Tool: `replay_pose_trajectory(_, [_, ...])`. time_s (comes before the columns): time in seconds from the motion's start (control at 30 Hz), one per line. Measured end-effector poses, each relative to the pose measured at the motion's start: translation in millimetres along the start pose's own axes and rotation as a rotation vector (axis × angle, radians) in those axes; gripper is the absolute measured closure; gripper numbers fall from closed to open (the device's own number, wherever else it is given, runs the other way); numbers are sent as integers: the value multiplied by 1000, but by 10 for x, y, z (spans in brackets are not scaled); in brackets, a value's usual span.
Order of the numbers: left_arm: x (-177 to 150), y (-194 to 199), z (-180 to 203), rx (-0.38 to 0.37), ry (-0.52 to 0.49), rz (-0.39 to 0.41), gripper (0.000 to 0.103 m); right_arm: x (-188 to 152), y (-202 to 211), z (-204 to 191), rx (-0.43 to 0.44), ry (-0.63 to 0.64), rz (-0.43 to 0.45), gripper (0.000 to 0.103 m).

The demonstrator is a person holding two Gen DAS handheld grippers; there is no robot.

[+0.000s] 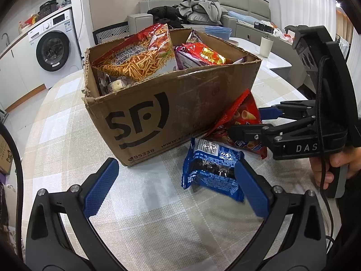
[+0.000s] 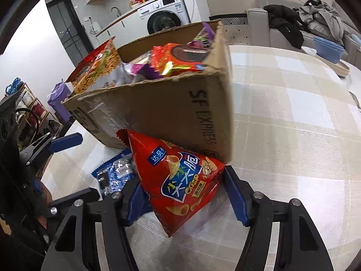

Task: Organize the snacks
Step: 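Grasp the blue Oreo packet with the left gripper while the right lifts the chip bag, then carry the chip bag with the right gripper and Oreo packet with the left over the box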

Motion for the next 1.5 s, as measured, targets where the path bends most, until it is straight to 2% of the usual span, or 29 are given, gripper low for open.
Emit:
replay_pose_trajectory(0.2, [5, -58, 84, -32, 2, -8, 1, 30, 78, 189, -11, -35, 6, 37])
replay_pose_trajectory(0.33, [-30, -163, 187, -37, -26, -36, 1, 33, 136, 181, -8, -35, 19, 37])
replay_pose_trajectory(0.57, [-94, -309, 335, -15, -97, -80, 1, 17, 228, 193, 1, -27, 29, 37])
replay_pose_trajectory(0.67, [-115, -336, 403, -21, -126, -90, 15, 12, 272, 189, 7, -22, 36, 37])
replay_pose_trajectory(0.73, [-157, -366, 443, -27, -141, -99, 34, 16, 300, 170, 9, -18, 41, 37])
replay_pose_trajectory(0.83, [-166, -345, 500, -51, -158, -87, 53, 32, 339, 160, 13, -14, 47, 37])
replay_pose_trajectory(0.9, [-177, -326, 530, -67, -165, -84, 59, 6, 374, 168, 16, -10, 51, 37])
replay_pose_trajectory(1.23, [-172, -108, 552, -99, -166, -34, 62, 54, 482, 140, 37, 5, 81, 37])
replay_pose_trajectory(1.5, [-146, 112, 342, -110, -122, -6, 62, 97, 667, 55, 61, 25, 124, 37])
Point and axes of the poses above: each gripper's, at about its wrist camera, not at the fingertips, and y roughly against the way its jaws point, z to its right, x to its top, the point moved 10 cm from there along -y, roughly the way its jaws point, and after that the axes turned 10 degrees about -z, right-handed, at the moved point
